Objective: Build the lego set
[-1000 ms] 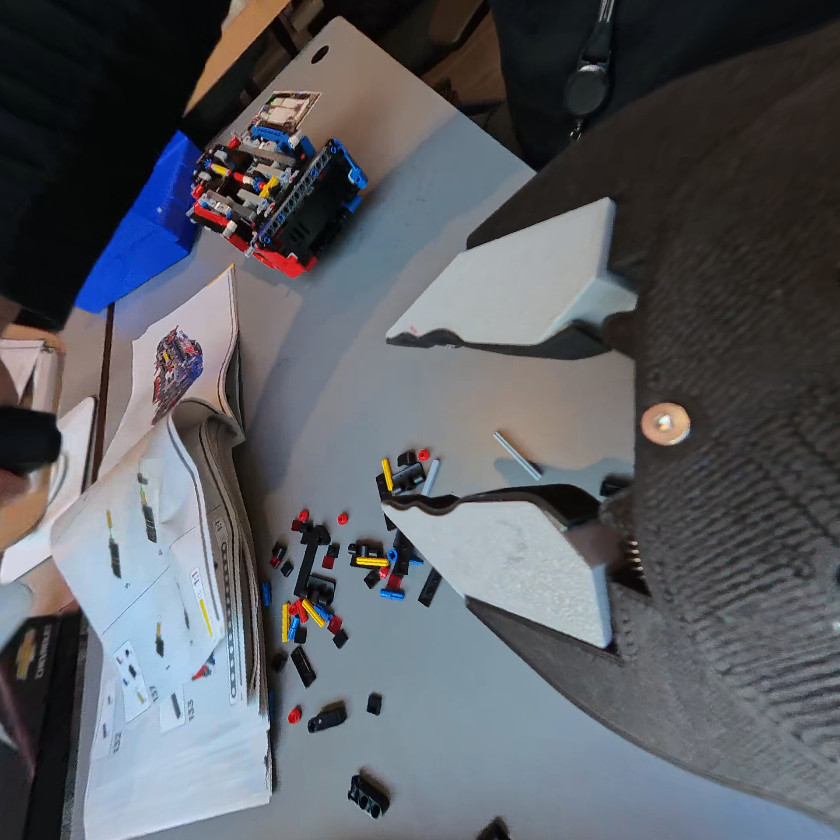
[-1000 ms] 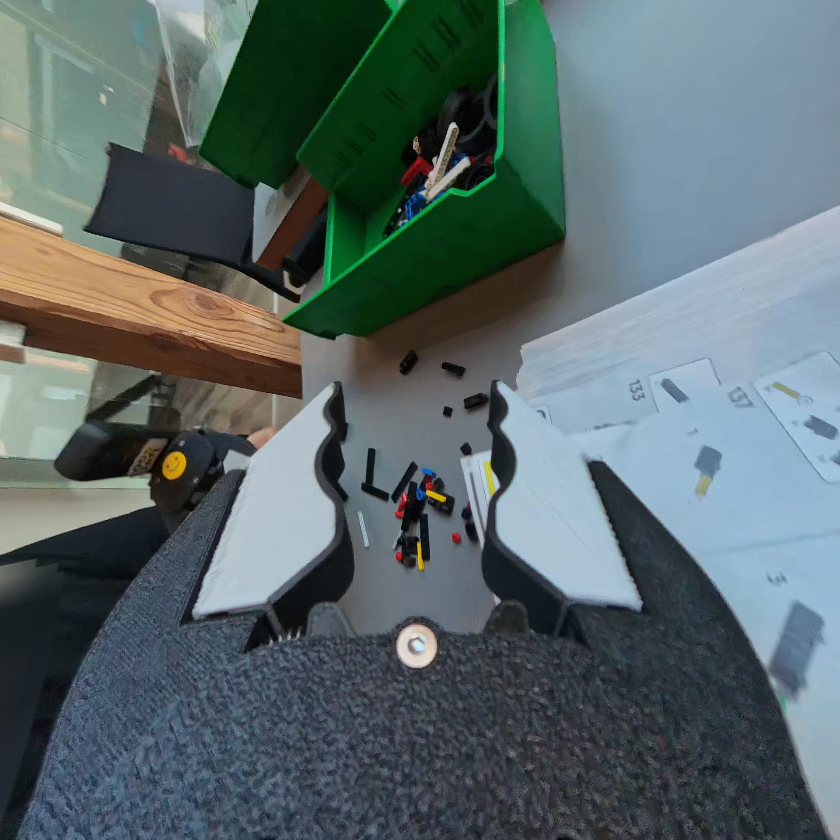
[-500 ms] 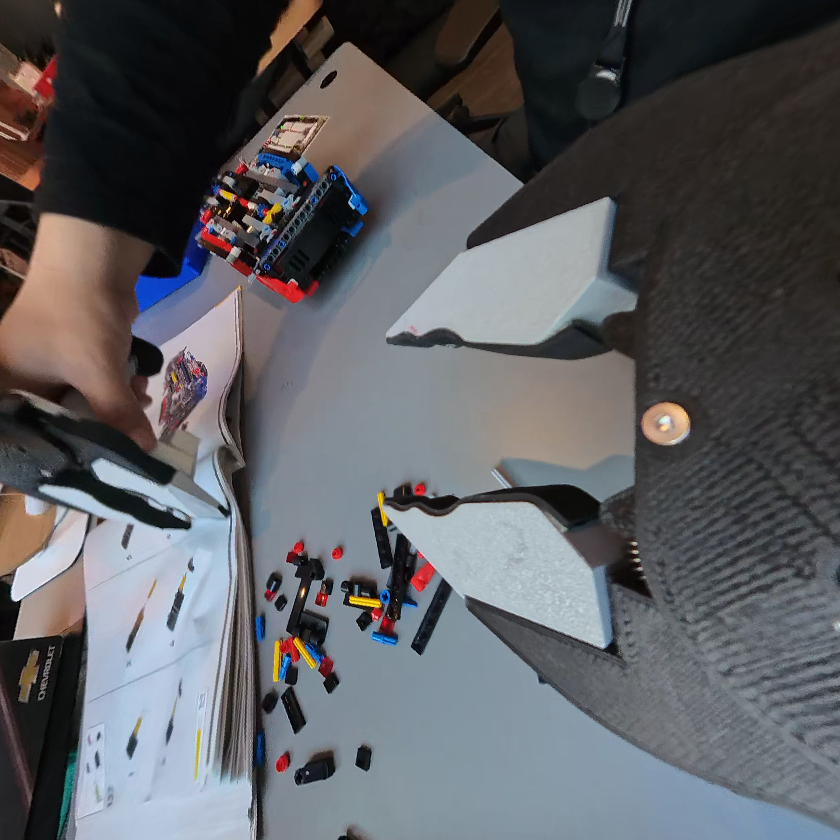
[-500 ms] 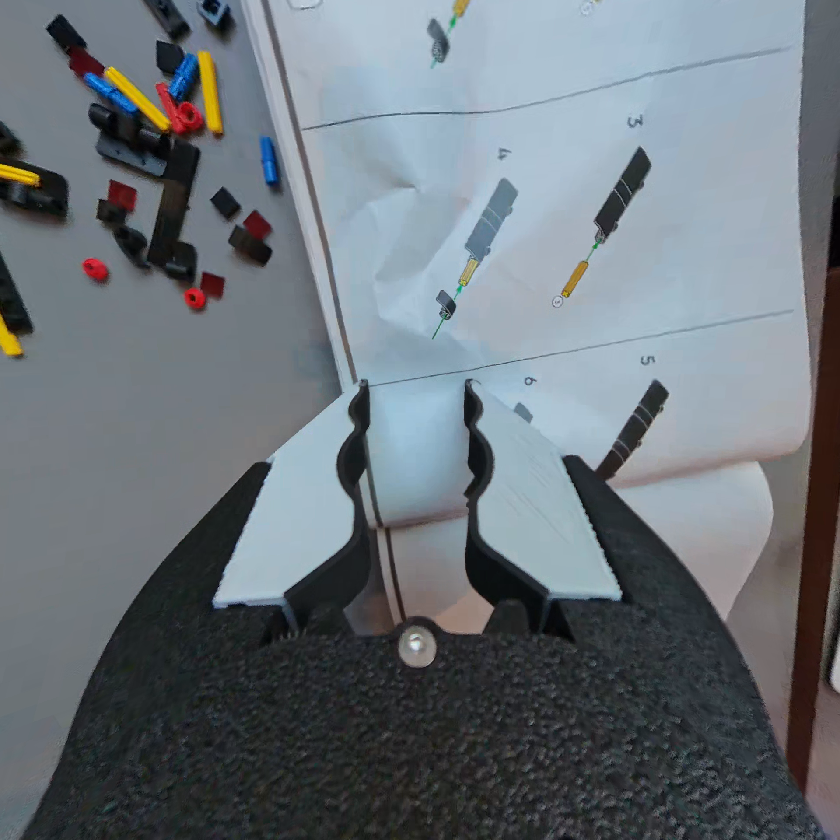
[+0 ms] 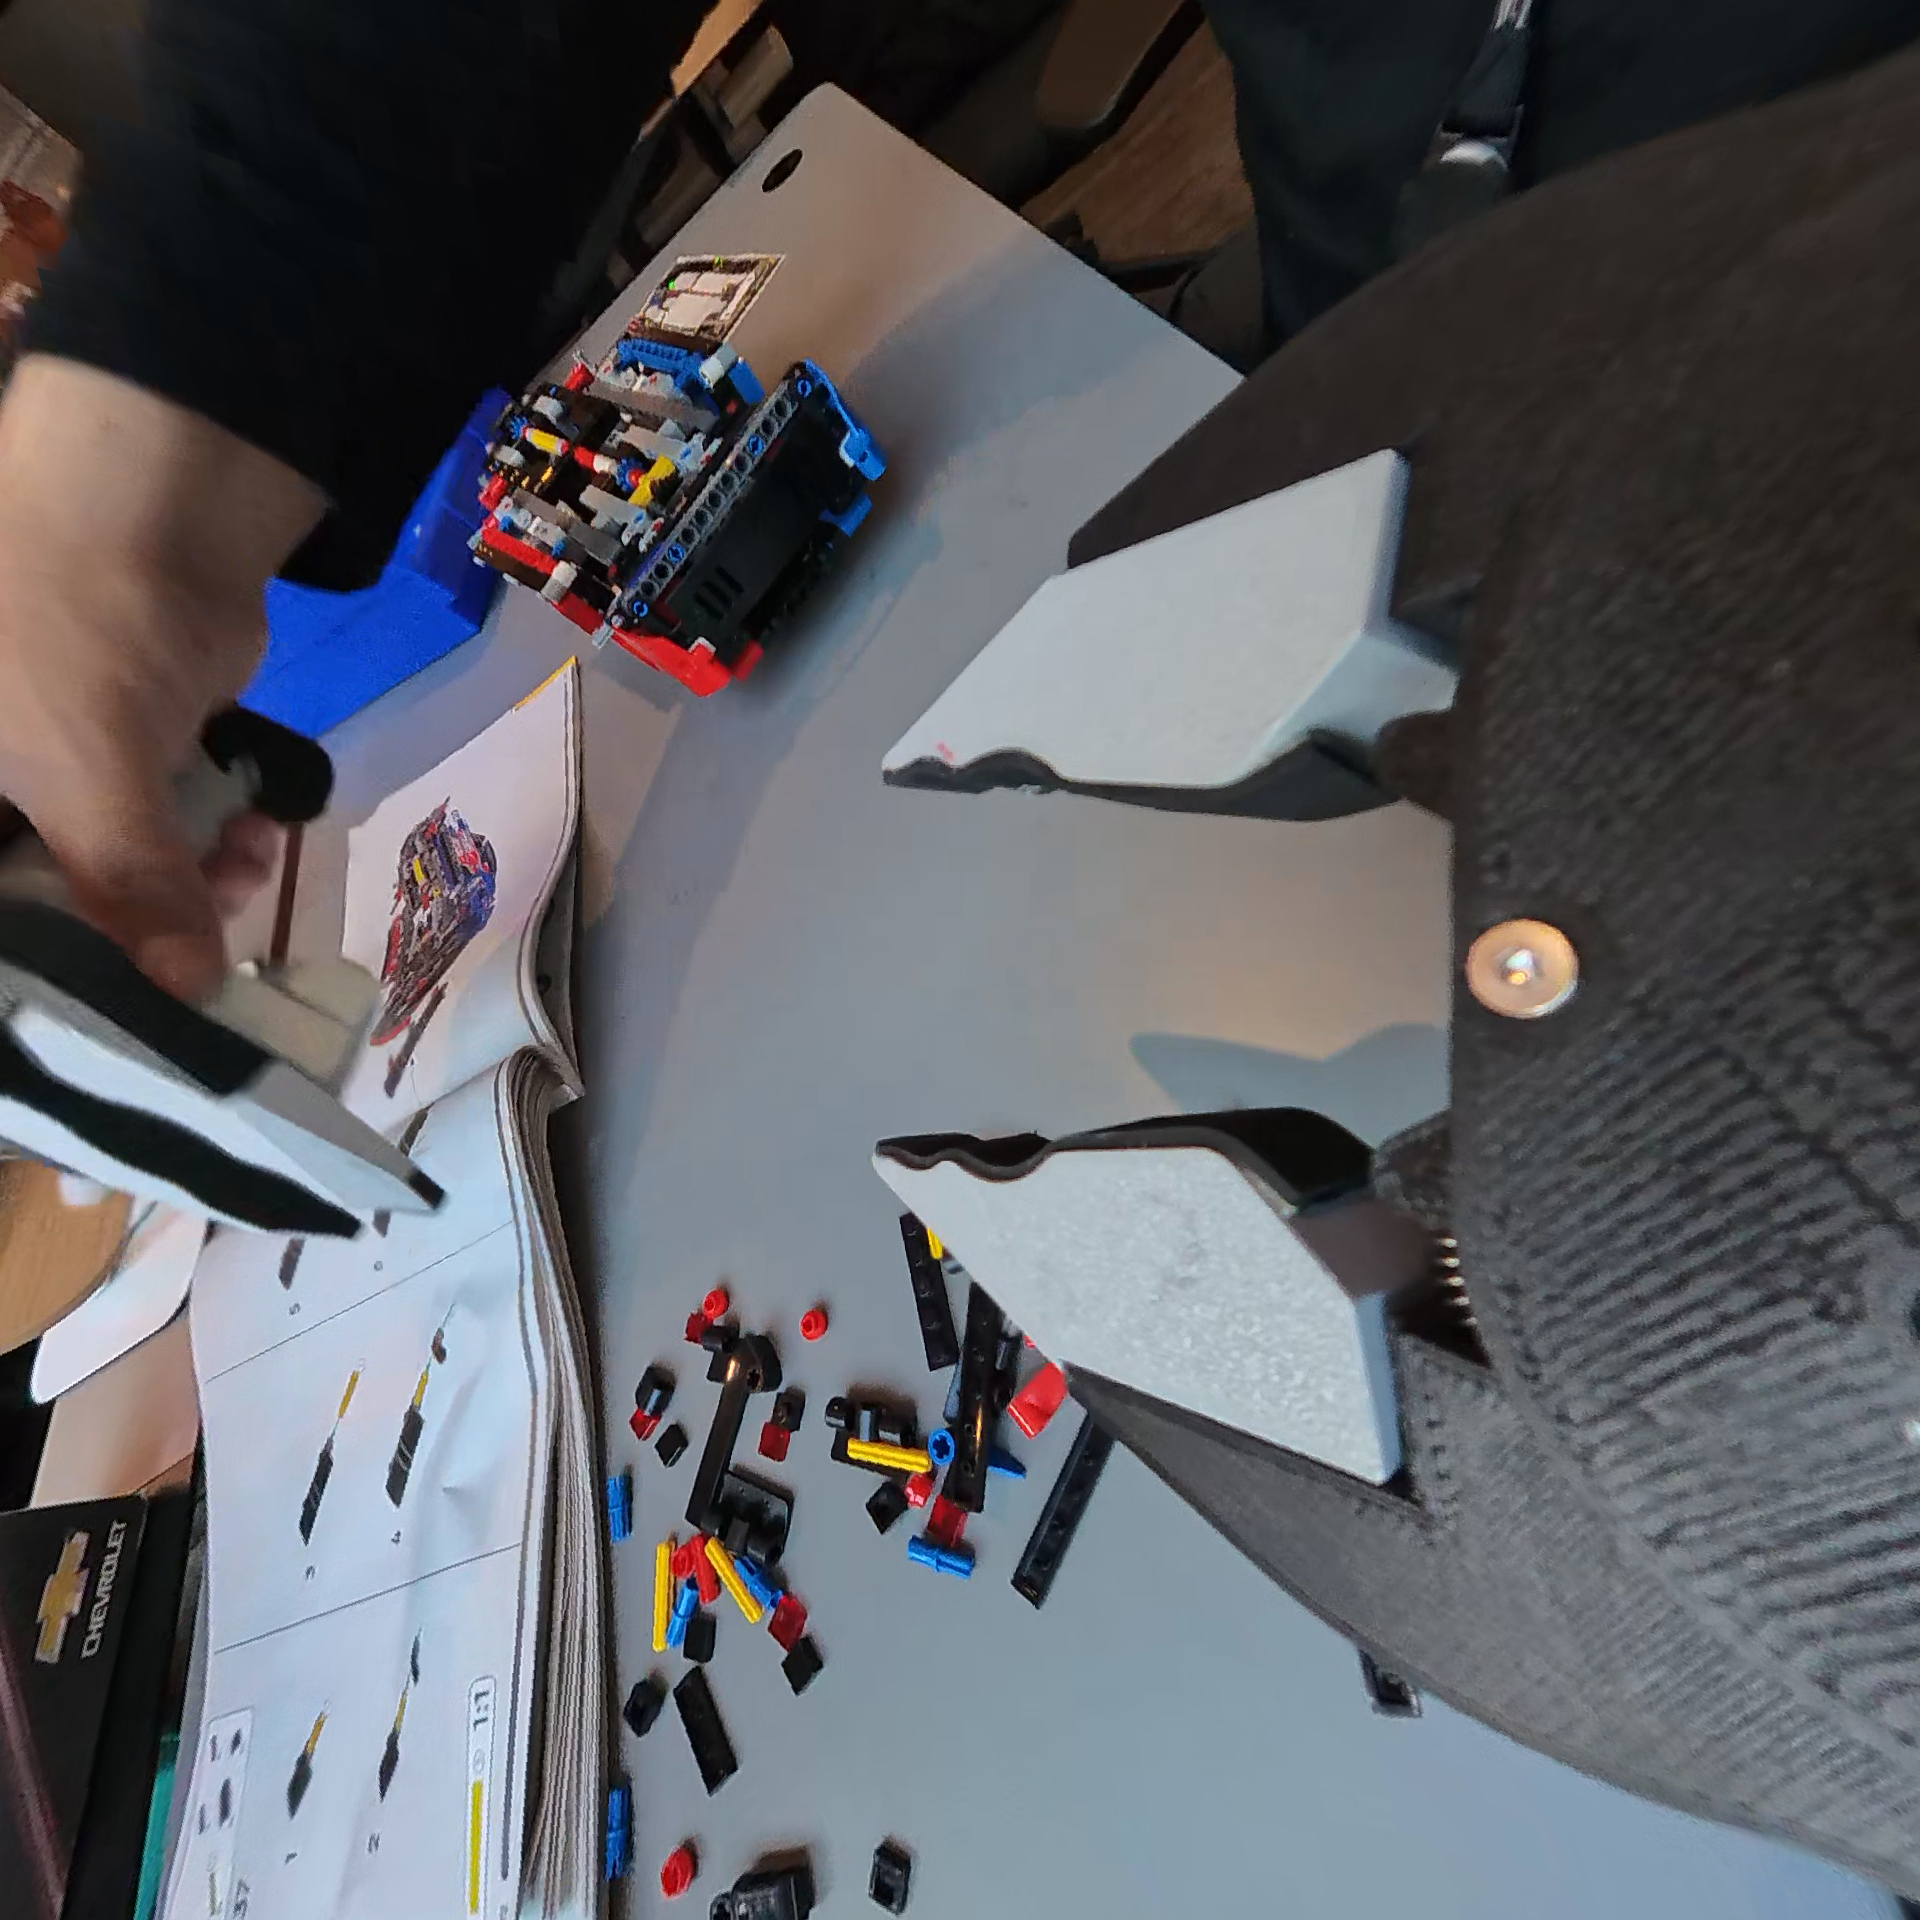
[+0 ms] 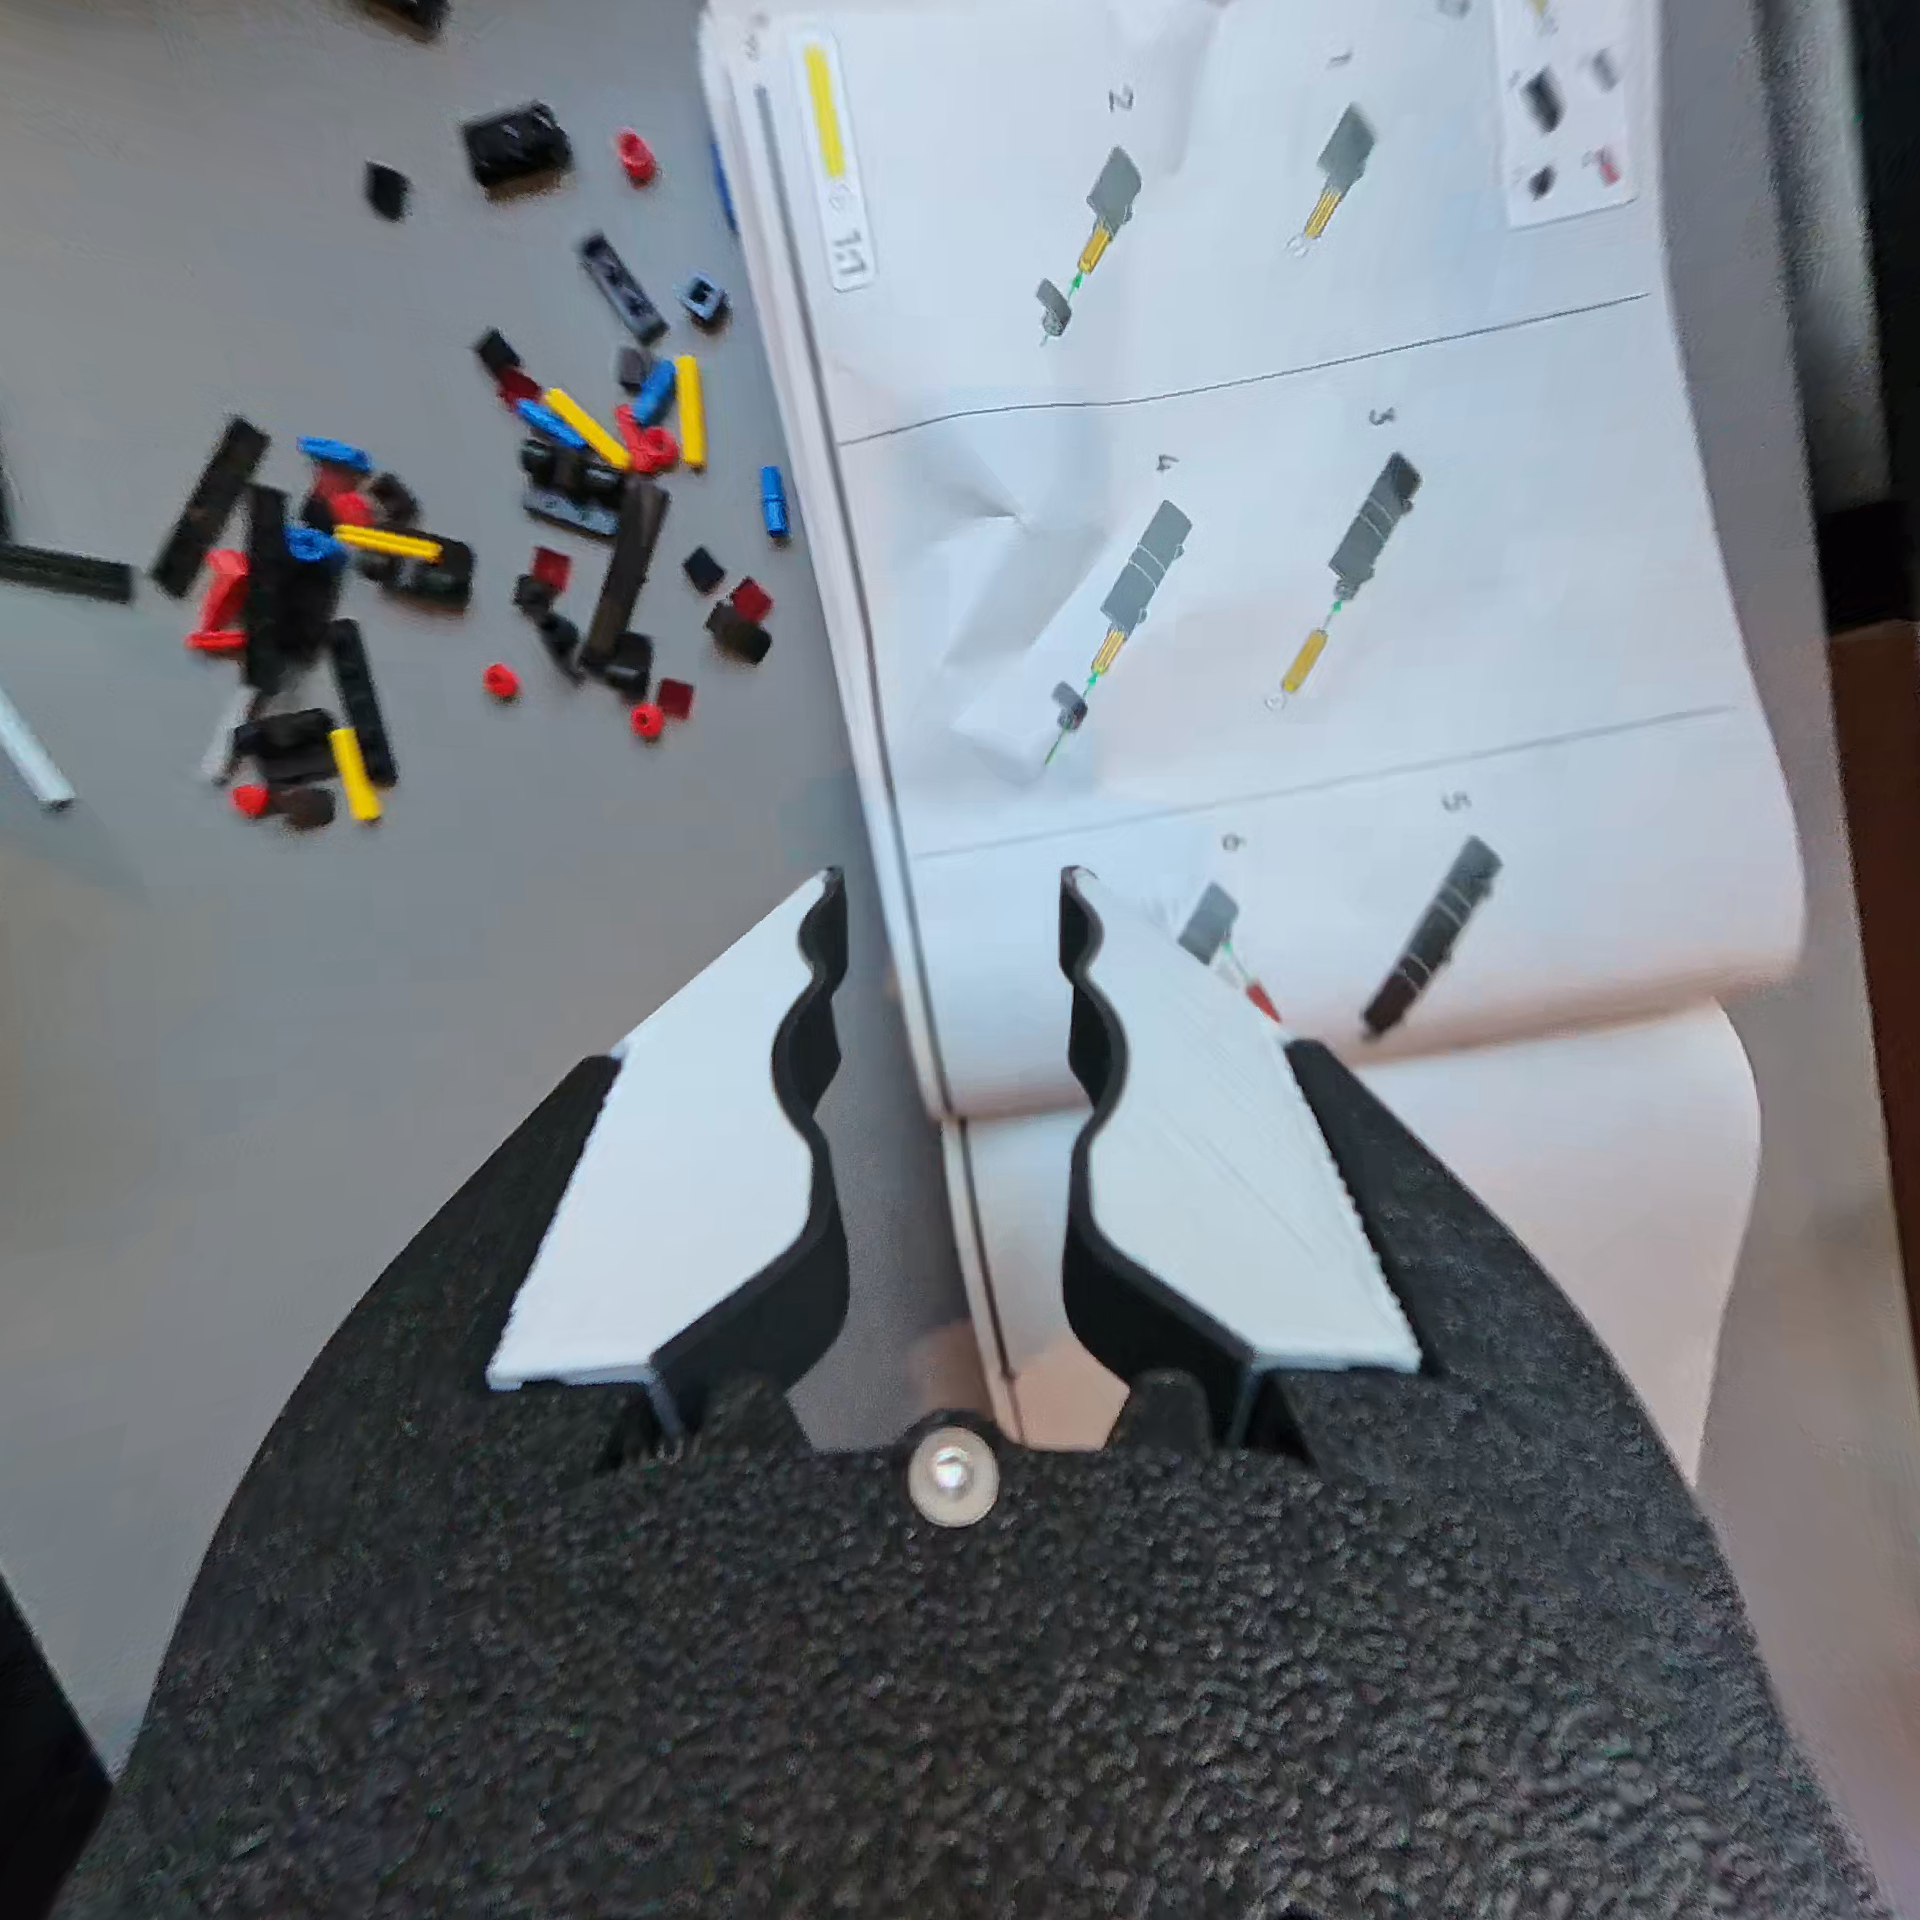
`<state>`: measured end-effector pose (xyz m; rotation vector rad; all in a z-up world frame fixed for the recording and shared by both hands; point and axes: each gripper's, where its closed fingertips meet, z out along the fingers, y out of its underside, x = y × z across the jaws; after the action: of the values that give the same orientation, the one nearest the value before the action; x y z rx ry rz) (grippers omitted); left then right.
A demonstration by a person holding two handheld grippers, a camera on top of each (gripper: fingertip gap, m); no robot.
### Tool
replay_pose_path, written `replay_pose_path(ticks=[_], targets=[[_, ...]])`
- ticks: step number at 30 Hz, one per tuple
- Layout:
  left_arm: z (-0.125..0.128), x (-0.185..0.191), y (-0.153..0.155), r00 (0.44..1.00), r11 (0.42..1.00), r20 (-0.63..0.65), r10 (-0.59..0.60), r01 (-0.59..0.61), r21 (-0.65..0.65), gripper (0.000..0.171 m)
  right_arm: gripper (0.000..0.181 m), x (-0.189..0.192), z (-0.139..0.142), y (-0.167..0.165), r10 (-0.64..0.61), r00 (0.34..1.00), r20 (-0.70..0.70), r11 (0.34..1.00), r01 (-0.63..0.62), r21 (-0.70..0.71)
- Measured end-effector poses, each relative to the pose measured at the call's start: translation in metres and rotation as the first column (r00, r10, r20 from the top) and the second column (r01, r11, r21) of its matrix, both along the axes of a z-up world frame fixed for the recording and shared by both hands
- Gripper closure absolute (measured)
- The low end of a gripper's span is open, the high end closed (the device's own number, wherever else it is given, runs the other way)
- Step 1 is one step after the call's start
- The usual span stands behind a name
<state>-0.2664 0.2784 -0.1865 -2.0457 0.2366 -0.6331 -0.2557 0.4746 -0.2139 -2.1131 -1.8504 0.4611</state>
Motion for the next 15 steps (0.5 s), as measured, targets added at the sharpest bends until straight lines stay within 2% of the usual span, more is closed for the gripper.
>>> replay_pose_path(ticks=[3, 5, 7, 11, 13, 15], targets=[[0.003, 0.008, 0.003, 1.000, 1.000, -0.007, -0.003, 0.003, 0.030, 0.107, 0.140, 0.039, 0.061, -0.019, -0.021, 0.982, -0.186, 0.999, 0.028, 0.038], [0.012, 0.015, 0.007, 1.000, 0.996, 0.000, 0.000, 0.000, 0.092, 0.107, 0.137, 0.072, 0.100, -0.042, -0.046, 0.934, -0.353, 0.997, 0.065, 0.041], [0.022, 0.024, 0.013, 1.000, 0.985, 0.014, 0.014, -0.016, 0.169, 0.102, 0.126, 0.108, 0.120, -0.070, -0.064, 0.876, -0.477, 0.995, 0.095, 0.041], [0.034, 0.063, 0.018, 0.999, 0.972, 0.010, -0.052, 0.049, 0.230, 0.086, 0.108, 0.180, 0.118, -0.107, -0.127, 0.810, -0.573, 0.974, 0.212, 0.084], [0.031, 0.087, 0.020, 0.994, 0.969, -0.060, -0.094, 0.106, 0.224, 0.077, 0.102, 0.215, 0.112, -0.115, -0.181, 0.781, -0.598, 0.954, 0.288, 0.088], [0.030, 0.108, 0.022, 0.986, 0.961, -0.124, -0.116, 0.142, 0.236, 0.078, 0.093, 0.247, 0.109, -0.118, -0.223, 0.733, -0.643, 0.925, 0.367, 0.097]])
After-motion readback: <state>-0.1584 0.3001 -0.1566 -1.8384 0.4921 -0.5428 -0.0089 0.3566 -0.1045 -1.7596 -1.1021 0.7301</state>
